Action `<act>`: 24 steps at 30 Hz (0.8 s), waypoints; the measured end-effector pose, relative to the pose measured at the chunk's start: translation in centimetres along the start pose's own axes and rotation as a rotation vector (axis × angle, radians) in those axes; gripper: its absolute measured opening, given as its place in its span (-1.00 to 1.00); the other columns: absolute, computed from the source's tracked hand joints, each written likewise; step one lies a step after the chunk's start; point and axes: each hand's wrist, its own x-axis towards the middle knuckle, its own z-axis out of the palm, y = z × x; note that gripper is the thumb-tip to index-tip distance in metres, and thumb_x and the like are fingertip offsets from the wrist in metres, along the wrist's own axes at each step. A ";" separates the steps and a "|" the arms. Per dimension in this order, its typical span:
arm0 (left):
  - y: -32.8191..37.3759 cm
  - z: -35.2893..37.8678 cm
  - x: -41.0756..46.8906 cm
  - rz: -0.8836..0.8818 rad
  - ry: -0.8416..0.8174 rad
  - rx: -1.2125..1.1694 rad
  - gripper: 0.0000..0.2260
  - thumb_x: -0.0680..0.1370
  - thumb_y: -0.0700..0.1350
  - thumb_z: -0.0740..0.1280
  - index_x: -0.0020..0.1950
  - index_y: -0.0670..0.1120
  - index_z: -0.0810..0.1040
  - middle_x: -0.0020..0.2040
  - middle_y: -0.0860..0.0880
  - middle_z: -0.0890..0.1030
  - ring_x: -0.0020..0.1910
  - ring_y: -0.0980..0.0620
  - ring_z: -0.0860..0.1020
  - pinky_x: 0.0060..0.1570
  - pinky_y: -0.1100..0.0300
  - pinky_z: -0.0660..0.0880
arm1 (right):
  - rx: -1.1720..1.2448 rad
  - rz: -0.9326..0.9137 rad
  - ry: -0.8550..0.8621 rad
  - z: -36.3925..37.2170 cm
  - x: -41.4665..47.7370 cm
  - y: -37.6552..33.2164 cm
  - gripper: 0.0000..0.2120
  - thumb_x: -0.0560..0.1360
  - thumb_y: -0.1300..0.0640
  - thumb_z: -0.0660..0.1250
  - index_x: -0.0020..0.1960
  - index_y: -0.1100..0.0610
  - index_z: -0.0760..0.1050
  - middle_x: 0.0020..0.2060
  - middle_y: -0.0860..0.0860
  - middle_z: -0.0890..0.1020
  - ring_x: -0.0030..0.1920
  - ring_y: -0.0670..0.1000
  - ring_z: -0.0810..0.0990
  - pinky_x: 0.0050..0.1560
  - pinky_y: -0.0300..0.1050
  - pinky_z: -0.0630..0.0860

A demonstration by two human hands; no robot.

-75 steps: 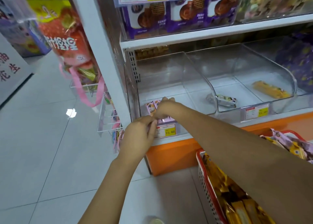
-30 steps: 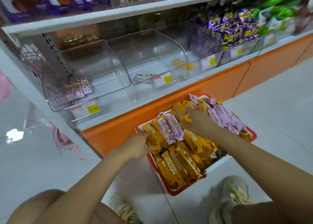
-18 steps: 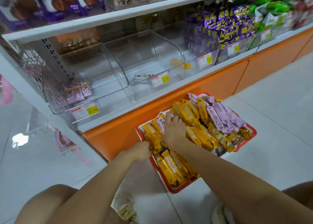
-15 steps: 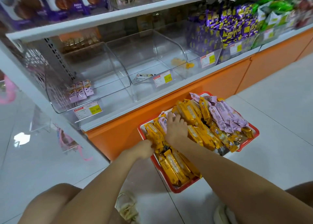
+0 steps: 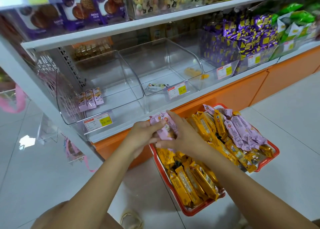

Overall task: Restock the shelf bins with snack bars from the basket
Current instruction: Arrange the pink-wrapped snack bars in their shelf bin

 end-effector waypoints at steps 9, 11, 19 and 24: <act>4.7 -4.3 -0.1 0.018 -0.024 -0.288 -0.89 0.49 -0.31 0.31 -0.04 -0.28 0.59 -0.08 -0.22 0.68 -0.15 -0.05 0.68 -0.11 0.14 0.63 | 0.901 0.141 -0.099 -2.1 3.7 -3.6 -0.62 0.48 0.22 0.35 0.29 0.10 0.51 0.11 0.07 0.66 0.09 0.01 0.66 0.00 -0.12 0.60; 5.4 -5.2 0.1 0.031 -0.025 -0.343 -0.83 0.43 -0.29 0.34 -0.01 -0.31 0.58 -0.05 -0.24 0.68 -0.13 -0.07 0.68 -0.09 0.13 0.63 | 0.957 0.141 -0.084 -1.9 5.2 -4.3 -0.65 0.39 0.17 0.40 0.17 0.17 0.57 0.03 0.16 0.68 0.06 0.12 0.66 0.07 0.02 0.57; 7.4 -8.4 0.8 0.176 0.086 -0.481 -0.77 0.36 -0.25 0.36 -0.02 -0.30 0.57 -0.05 -0.19 0.68 -0.14 -0.03 0.67 -0.04 0.11 0.61 | 0.497 0.037 -0.085 0.0 9.5 -9.0 -0.72 0.59 -0.04 0.25 0.10 0.11 0.61 -0.10 0.07 0.72 -0.14 0.04 0.71 -0.26 -0.13 0.62; 7.8 -10.4 1.1 0.195 0.120 -0.523 -0.84 0.41 -0.25 0.36 -0.04 -0.26 0.55 -0.04 -0.19 0.64 -0.17 -0.02 0.66 -0.08 0.09 0.62 | 0.145 -0.113 0.049 0.9 11.9 -11.6 -0.65 0.58 -0.04 0.26 0.30 0.08 0.48 -0.10 -0.02 0.64 -0.12 -0.08 0.62 -0.19 -0.20 0.55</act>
